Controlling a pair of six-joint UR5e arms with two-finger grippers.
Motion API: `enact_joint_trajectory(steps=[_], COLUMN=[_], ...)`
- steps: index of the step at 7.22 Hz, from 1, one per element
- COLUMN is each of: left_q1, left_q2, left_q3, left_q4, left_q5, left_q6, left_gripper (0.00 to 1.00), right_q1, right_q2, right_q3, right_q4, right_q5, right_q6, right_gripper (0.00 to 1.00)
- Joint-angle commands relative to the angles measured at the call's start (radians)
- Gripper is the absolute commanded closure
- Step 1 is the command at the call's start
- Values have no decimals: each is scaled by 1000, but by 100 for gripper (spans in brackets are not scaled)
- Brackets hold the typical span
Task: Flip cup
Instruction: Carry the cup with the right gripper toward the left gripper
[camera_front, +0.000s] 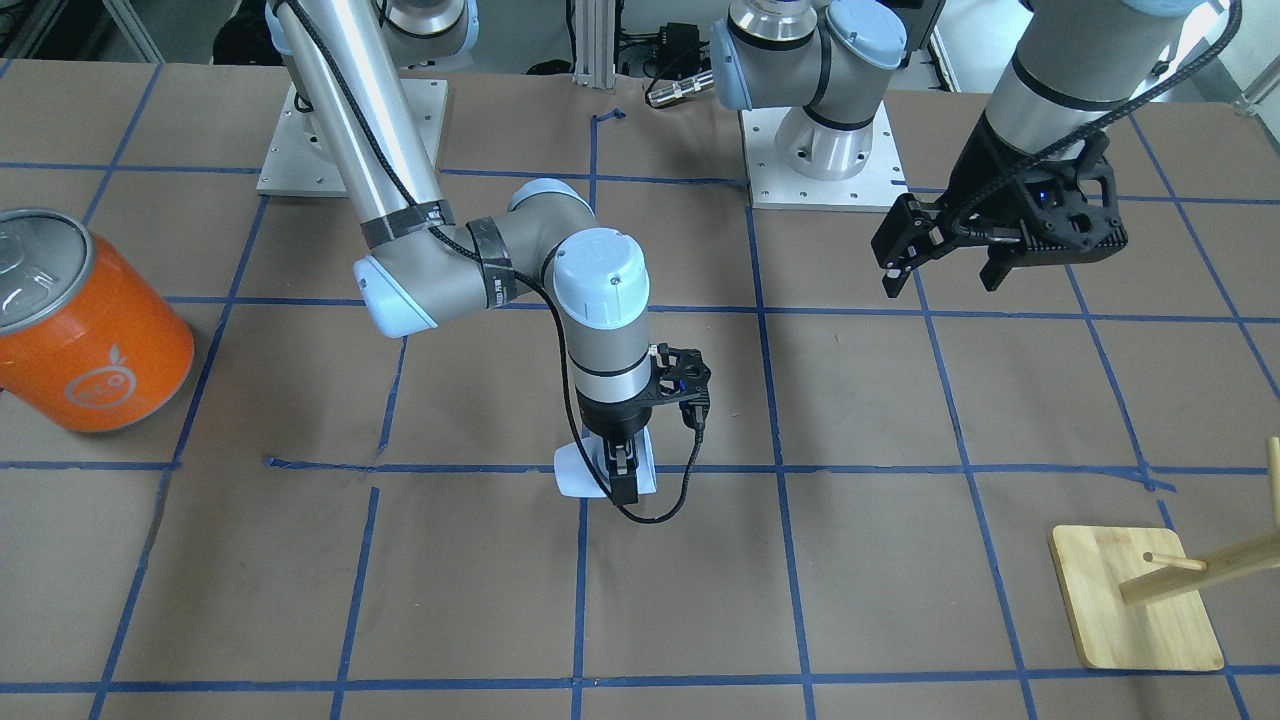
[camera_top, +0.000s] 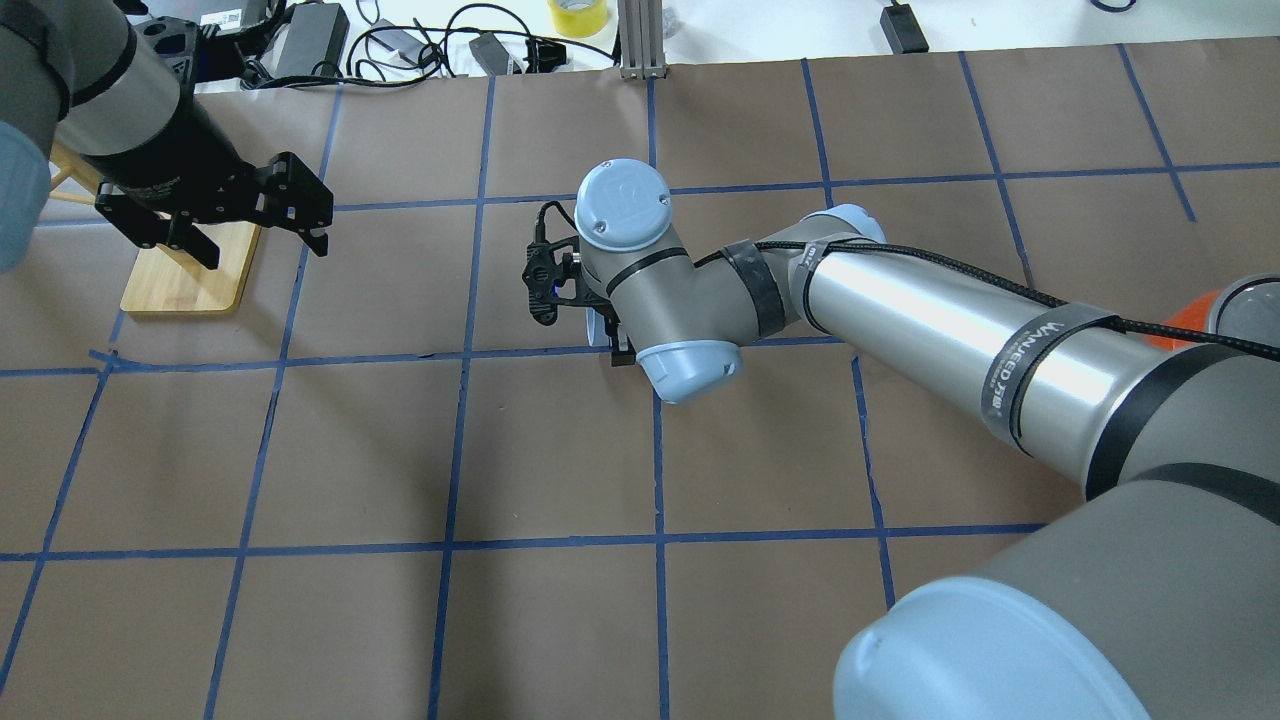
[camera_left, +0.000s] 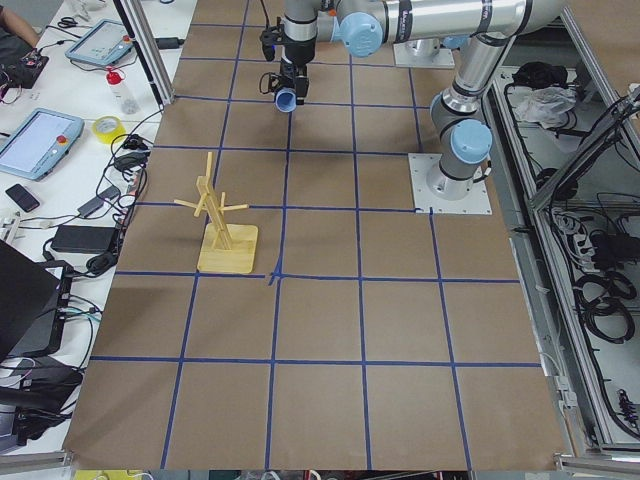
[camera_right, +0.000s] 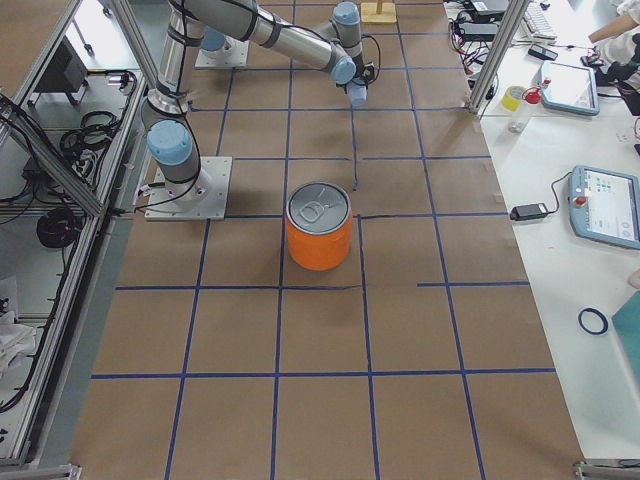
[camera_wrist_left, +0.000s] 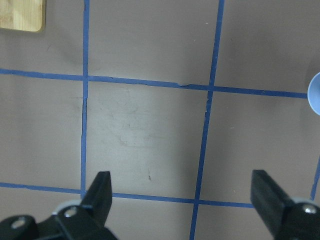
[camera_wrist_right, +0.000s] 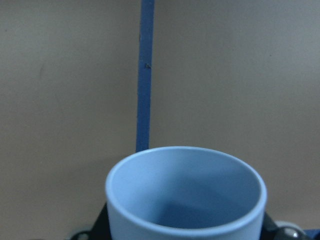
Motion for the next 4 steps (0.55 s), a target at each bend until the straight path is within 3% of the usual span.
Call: enact_joint_trajectory(steps=[1,3,4], left_q1=[0,0,0], left_q2=[0,-2,-2], left_q3=[1,-1,-1], left_q4=[0,-5,-8], left_q5=[0,0,0], left_q6=[0,0,0], left_gripper=[0,0,0], right_q1=[1,1,1], right_q2=[7,11,16], right_q3=[-19,-10,-12], right_q4=[-14,-2,-1], right_q5=[49,58,57], right_q6=[2,10,12], right_gripper=[87,73,72])
